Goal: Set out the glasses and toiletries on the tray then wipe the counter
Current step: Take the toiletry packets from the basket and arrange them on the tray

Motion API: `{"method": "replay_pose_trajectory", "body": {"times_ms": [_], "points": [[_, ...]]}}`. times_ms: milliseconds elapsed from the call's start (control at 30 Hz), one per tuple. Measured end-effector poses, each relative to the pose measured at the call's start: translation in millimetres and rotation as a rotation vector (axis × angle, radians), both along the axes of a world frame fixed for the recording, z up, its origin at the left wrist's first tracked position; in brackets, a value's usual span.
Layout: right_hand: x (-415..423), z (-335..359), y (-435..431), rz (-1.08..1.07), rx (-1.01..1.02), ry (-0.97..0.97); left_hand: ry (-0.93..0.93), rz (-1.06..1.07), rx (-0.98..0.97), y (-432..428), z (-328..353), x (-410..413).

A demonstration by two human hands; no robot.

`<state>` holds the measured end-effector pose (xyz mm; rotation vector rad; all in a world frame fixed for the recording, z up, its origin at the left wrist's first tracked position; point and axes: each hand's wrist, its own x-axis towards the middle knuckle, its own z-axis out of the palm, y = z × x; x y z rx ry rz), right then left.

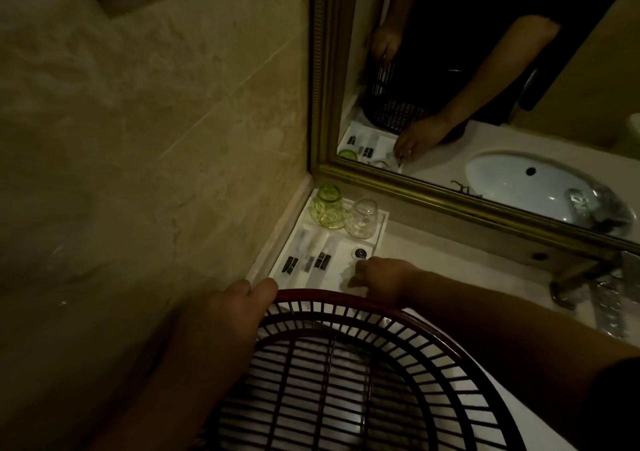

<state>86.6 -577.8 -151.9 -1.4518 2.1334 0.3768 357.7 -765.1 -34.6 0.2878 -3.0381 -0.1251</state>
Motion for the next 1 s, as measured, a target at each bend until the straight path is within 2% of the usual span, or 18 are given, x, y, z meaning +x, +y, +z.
{"method": "replay_pose_trajectory", "body": {"times_ms": [333,500,633,833,933,1000], "points": [[4.0,-18.1,-3.7,0.105,0.135,0.020,-0.058,0.051,0.000,-1.5,-8.3,1.0],[4.0,-18.3,-1.5,0.180,0.031,0.097,-0.048,0.052,-0.021,-1.8,-10.2,0.0],[2.2,-23.1,-1.1,0.084,0.065,0.079,-0.058,0.063,-0.036,-0.9,-10.4,-0.4],[1.9,-15.6,-8.0,0.067,0.096,0.013,0.004,0.003,-0.088,-1.1,-8.7,0.4],[4.5,3.0,-6.2,0.050,0.086,0.006,-0.034,0.039,-0.034,-2.6,-8.9,0.2],[8.3,20.0,-2.8,0.028,0.060,0.017,-0.124,0.095,-0.009,-5.5,-8.2,-1.8]]}}
